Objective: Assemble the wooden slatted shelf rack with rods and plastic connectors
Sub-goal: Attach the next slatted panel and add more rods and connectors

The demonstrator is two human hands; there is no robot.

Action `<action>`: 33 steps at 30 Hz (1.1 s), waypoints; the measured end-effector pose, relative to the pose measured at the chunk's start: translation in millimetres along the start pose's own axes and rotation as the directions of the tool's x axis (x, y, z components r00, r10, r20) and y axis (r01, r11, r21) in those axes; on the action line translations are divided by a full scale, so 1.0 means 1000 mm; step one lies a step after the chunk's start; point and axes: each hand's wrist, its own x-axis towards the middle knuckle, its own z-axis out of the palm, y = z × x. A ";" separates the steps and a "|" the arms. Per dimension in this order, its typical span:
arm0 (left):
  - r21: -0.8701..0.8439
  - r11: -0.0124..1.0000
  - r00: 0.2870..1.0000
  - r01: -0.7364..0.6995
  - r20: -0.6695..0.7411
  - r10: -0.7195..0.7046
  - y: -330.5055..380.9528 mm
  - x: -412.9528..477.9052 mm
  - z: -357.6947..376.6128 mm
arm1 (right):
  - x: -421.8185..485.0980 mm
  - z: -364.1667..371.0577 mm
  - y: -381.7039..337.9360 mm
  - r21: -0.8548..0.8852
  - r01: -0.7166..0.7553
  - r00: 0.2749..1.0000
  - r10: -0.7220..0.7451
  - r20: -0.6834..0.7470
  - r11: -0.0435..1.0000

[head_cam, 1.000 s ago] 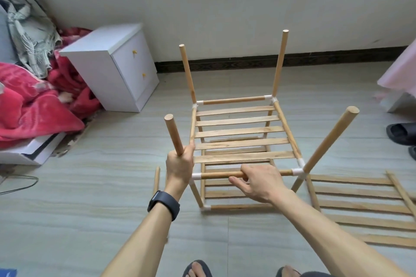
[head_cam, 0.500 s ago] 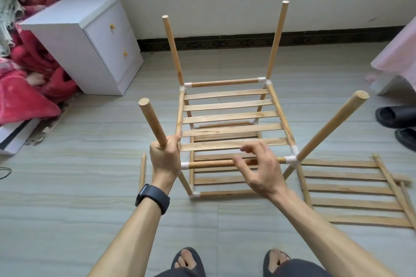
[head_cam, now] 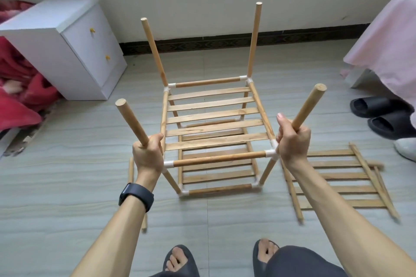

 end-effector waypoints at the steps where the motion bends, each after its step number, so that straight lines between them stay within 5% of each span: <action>1: 0.002 1.000 1.000 0.002 -0.004 -0.002 0.000 0.000 0.000 | 0.001 0.004 0.001 -0.012 0.002 1.000 -0.003 -0.025 1.000; 16: 0.059 0.995 0.995 0.076 0.066 -0.080 0.012 -0.005 -0.003 | 0.004 0.001 0.000 -0.196 -0.006 1.000 0.008 0.007 0.981; 21: 0.315 0.948 0.977 -0.040 0.210 -0.029 0.012 -0.007 -0.026 | -0.006 -0.019 0.003 -0.432 -0.037 0.999 0.050 0.019 0.901; 24: 0.355 0.933 0.973 -0.059 0.230 -0.026 -0.011 -0.020 -0.064 | -0.043 -0.034 0.022 -0.472 -0.105 0.992 0.063 -0.105 0.875; 26: 0.386 0.922 0.987 0.001 0.145 -0.062 -0.037 -0.031 -0.094 | -0.070 -0.028 0.031 -0.532 -0.044 0.999 0.049 -0.005 0.846; 28: 0.496 0.860 0.987 0.120 0.036 -0.159 -0.070 -0.042 -0.128 | -0.088 -0.006 0.032 -0.592 0.165 0.973 -0.033 0.227 0.789; 33: 0.691 0.453 0.802 0.563 -0.325 -0.500 -0.136 -0.099 -0.217 | -0.100 0.097 0.023 -0.540 0.726 0.655 -0.190 0.731 0.425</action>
